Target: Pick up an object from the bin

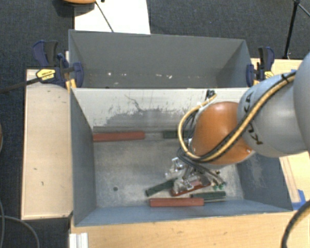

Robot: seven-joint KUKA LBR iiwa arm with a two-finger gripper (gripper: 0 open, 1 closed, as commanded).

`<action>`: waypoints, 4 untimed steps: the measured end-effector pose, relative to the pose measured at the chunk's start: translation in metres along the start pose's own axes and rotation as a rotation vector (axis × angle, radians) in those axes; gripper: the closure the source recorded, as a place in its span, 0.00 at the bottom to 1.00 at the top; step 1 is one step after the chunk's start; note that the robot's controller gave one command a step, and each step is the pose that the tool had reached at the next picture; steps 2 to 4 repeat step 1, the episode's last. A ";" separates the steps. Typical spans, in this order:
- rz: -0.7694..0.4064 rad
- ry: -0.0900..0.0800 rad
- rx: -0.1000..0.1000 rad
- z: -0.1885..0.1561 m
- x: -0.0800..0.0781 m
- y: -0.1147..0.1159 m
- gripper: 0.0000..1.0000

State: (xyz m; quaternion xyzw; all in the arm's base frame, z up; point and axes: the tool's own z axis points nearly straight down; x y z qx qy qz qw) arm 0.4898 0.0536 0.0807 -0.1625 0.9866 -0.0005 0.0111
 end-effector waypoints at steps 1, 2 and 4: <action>-0.015 0.015 -0.004 -0.161 -0.013 0.014 1.00; -0.015 0.015 -0.004 -0.161 -0.013 0.014 1.00; -0.015 0.015 -0.004 -0.161 -0.013 0.014 1.00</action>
Offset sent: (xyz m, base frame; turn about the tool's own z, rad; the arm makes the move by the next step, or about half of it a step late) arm 0.0000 0.0000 0.0000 0.0000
